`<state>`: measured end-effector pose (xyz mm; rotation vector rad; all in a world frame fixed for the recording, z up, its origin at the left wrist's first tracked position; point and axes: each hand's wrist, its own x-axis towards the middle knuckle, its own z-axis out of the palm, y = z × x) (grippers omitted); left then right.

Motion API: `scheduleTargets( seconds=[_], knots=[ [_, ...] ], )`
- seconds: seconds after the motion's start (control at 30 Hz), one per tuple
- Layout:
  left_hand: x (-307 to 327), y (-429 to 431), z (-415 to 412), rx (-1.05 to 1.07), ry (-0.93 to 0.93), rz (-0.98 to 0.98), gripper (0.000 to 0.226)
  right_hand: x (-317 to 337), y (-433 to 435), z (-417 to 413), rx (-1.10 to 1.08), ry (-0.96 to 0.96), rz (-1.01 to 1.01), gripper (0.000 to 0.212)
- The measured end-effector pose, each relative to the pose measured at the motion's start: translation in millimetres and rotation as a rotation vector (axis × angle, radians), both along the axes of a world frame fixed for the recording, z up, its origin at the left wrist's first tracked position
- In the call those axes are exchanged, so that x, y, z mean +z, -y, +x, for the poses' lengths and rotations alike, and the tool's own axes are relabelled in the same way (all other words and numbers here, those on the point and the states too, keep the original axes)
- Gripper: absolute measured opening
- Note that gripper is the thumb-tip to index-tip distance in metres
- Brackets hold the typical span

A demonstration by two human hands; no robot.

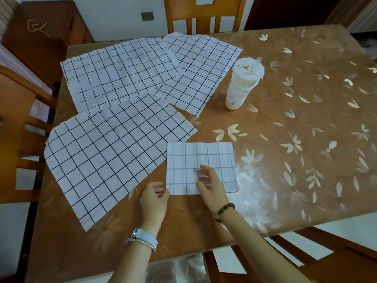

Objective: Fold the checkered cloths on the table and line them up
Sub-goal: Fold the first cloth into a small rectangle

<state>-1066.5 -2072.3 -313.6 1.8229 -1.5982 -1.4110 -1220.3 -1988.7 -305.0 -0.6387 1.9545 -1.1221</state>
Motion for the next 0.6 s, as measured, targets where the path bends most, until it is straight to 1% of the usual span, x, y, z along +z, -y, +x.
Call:
scheduleTargets(
  seconds=[0.1,0.37,0.5,0.6],
  knots=[
    [0.3,-1.0,-3.0,0.000,0.009,0.009,0.022,-0.2,-0.7,-1.4,-0.033,0.006,0.007,0.046],
    [3.9,-0.2,-10.0,0.022,0.058,0.040,0.019,-3.9,-1.0,-4.5,-0.116,0.092,-0.005,0.043],
    [6.6,1.7,-14.4,0.033,0.042,0.059,0.021,-3.9,-1.6,-4.7,-0.123,0.108,-0.006,0.044],
    [10.3,2.3,-19.9,0.016,-0.006,0.061,0.017,-2.7,-0.8,-5.9,-0.131,0.129,-0.003,0.043]
  ],
)
